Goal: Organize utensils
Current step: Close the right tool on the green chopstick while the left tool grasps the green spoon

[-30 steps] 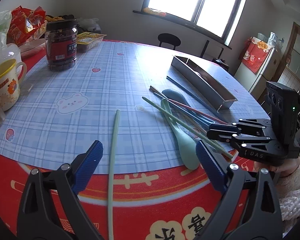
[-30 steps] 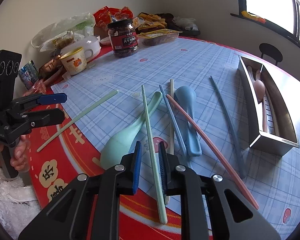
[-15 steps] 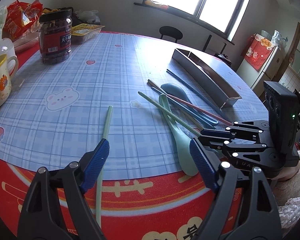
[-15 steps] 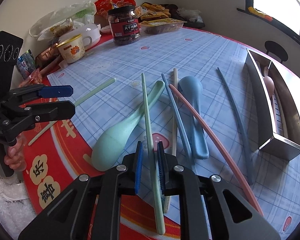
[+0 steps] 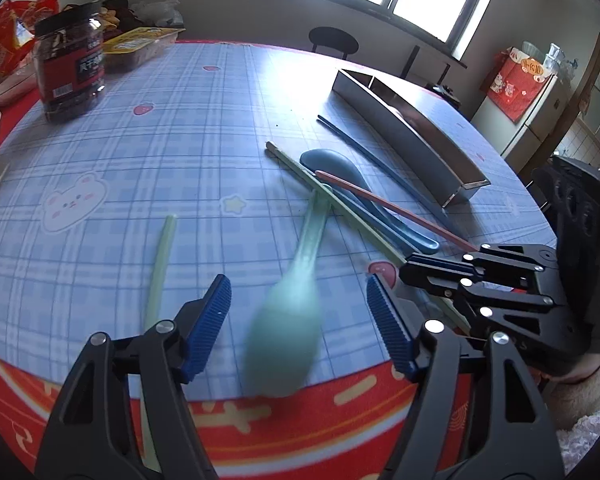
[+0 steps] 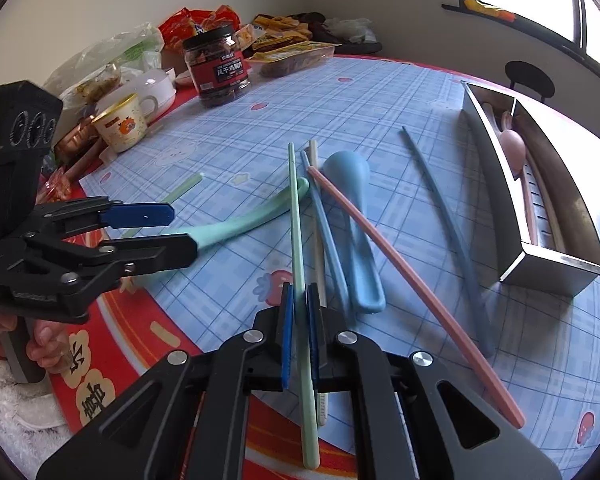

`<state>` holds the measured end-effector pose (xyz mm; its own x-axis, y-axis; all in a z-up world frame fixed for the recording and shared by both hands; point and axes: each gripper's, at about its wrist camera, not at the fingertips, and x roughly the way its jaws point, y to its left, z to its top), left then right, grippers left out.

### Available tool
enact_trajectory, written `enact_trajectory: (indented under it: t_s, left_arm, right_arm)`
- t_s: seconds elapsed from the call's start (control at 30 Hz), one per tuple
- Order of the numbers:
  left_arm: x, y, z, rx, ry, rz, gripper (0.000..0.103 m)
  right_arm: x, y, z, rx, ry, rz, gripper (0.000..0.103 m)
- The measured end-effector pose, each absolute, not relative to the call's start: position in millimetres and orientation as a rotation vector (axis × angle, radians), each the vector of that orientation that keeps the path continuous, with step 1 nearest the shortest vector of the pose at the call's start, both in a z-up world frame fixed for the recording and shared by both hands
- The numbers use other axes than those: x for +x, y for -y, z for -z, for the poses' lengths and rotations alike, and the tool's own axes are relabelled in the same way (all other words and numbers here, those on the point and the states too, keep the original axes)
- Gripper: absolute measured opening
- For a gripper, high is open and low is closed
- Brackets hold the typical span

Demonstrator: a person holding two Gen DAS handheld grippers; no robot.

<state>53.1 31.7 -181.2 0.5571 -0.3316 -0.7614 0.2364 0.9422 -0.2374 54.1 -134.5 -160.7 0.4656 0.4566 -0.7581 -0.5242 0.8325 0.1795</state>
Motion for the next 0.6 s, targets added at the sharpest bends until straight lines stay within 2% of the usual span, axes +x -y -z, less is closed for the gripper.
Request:
enact_trajectory:
  t_s: [0.37,0.53,0.6]
  left_arm:
    - [84,-14,177,0.108,-0.98,0.34,0.06]
    - [95,-10,182,0.229,-1.042,0.374,0.047]
    - [99,-6,184,0.286,-1.051,0.388,0.045]
  right_arm:
    - [62,145,163,0.005,-0.925,-0.619,0.007]
    - [62,145,164,0.013,-0.926,-0.625,0.007]
    - [61,146,163,0.012,-0.924,-0.626,0.007]
